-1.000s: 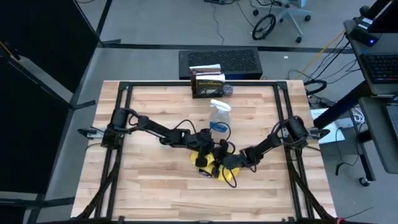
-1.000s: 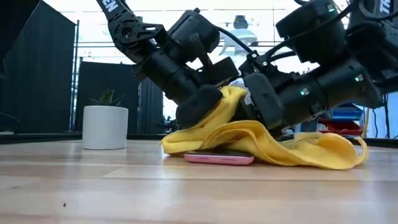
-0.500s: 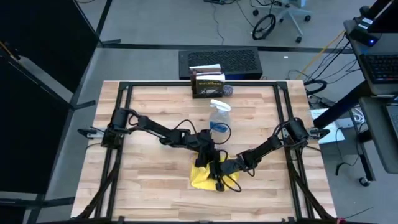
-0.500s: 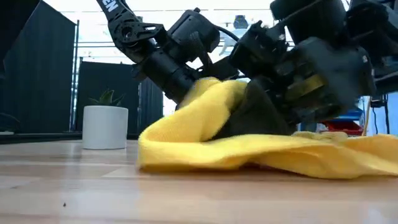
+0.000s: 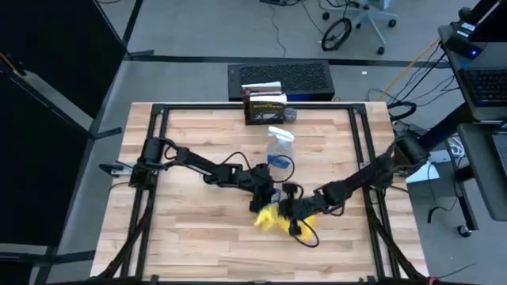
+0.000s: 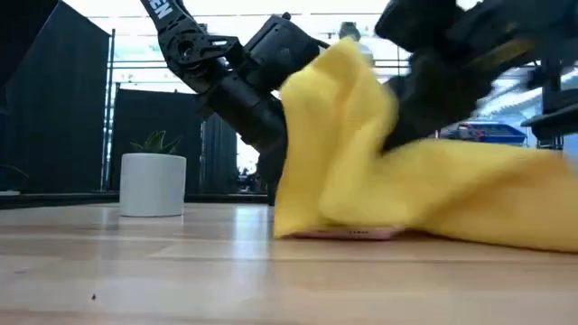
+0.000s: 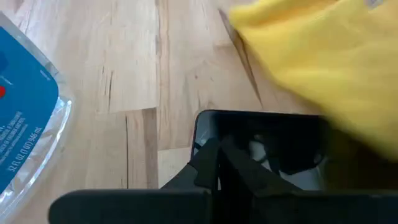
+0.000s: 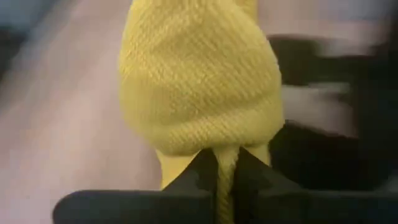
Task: Apply microfiber cloth
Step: Wipe the front of the cellphone with a microfiber cloth
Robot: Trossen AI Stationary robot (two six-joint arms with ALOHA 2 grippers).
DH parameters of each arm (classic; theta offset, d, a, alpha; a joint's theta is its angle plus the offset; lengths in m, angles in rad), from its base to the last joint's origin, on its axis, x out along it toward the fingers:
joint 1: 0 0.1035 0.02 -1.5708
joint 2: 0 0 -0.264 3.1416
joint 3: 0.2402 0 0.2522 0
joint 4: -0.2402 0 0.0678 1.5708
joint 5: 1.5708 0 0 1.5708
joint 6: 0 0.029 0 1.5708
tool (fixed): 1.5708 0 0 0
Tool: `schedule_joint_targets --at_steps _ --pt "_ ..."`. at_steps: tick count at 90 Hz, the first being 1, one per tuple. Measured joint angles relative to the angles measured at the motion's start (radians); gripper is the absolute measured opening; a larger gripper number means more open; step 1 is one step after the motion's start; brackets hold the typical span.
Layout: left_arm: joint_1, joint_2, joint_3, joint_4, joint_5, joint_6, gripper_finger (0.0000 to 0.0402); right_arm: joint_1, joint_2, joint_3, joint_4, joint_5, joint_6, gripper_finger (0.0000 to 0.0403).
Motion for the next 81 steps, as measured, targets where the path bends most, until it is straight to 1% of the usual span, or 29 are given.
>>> schedule_joint_targets --at_steps 4,7,13,20,33,39,48,62,67,70,75,81 --pt "0.001 0.000 0.000 0.003 0.000 0.000 0.0000 -0.014 0.024 0.001 0.014 0.063 0.004 0.0002" --pt "0.001 0.000 0.000 0.004 -0.001 0.000 0.0000 -0.025 0.048 0.001 0.023 0.077 0.007 0.0002" --pt "0.001 0.001 0.000 0.004 -0.003 0.000 0.0000 -0.045 0.113 0.001 0.037 0.079 0.041 0.0002" --pt "0.001 0.001 0.000 0.005 -0.003 0.000 0.0000 -0.055 0.187 0.001 0.070 0.055 0.079 0.0002" --pt "0.000 0.001 -0.001 0.003 -0.003 0.000 0.0000 -0.033 0.270 0.006 0.182 0.055 0.156 0.0002" --pt "0.000 0.001 -0.001 0.003 -0.003 0.000 0.0000 -0.011 0.286 0.006 0.240 -0.002 0.159 0.0002" --pt "0.000 0.001 -0.001 0.003 -0.001 0.001 0.0000 0.028 0.295 0.006 0.295 -0.131 0.158 0.0002" --pt "0.000 0.001 0.000 0.002 0.010 0.000 0.0000 0.053 0.291 0.006 0.302 -0.267 0.154 0.0002" --pt "0.000 0.001 0.000 0.002 0.009 0.000 0.0000 0.063 0.274 0.006 0.274 -0.358 0.142 0.0002" --pt "-0.001 0.001 0.000 0.003 0.008 0.000 0.0000 0.070 0.264 -0.001 0.289 -0.356 0.120 0.0002" --pt "-0.002 0.001 0.000 0.007 0.004 0.000 0.0000 0.073 0.223 -0.002 0.247 -0.380 0.101 0.0002" --pt "-0.006 0.001 0.005 0.004 0.000 0.000 0.0000 0.080 0.159 -0.005 0.201 -0.361 0.078 0.0002"
